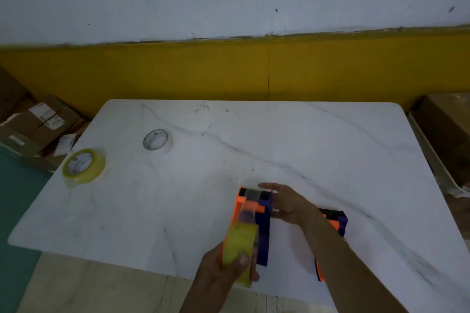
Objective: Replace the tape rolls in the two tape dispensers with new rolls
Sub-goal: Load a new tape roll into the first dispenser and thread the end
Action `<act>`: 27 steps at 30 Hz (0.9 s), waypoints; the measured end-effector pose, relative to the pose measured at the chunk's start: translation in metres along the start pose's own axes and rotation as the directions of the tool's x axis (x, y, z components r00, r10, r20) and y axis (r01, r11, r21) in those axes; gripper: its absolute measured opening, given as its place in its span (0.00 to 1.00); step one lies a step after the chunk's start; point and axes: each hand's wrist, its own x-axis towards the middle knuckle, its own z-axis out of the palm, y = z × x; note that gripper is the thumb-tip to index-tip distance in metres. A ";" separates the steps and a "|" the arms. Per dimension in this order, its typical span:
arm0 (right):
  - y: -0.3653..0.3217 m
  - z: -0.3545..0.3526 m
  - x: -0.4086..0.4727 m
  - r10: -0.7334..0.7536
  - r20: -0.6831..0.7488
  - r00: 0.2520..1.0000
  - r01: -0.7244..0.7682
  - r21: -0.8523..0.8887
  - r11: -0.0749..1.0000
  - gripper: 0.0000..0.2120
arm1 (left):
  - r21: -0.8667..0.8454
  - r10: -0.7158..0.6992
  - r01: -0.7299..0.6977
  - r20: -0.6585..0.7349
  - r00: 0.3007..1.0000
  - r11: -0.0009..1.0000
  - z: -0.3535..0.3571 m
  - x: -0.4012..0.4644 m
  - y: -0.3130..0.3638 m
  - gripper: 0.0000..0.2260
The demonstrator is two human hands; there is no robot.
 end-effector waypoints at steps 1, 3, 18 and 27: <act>0.007 0.007 -0.004 -0.026 0.023 0.999 0.026 0.003 1.000 0.10 | -0.014 0.020 -0.021 -0.011 1.000 1.000 0.000 0.001 0.006 0.14; 0.023 0.022 -0.014 -0.086 0.085 0.993 0.078 0.090 0.993 0.10 | -0.046 0.045 -0.046 -0.040 0.998 0.998 0.000 0.006 0.015 0.11; 0.092 0.028 -0.038 -0.254 -0.064 0.965 0.262 0.194 0.945 0.11 | -0.064 -0.071 0.064 -0.104 0.992 0.996 0.008 0.029 0.011 0.09; 0.129 0.032 -0.081 0.169 0.000 0.986 -0.169 0.017 0.985 0.15 | 0.141 -0.184 0.194 -0.080 0.980 0.971 0.021 0.065 -0.029 0.15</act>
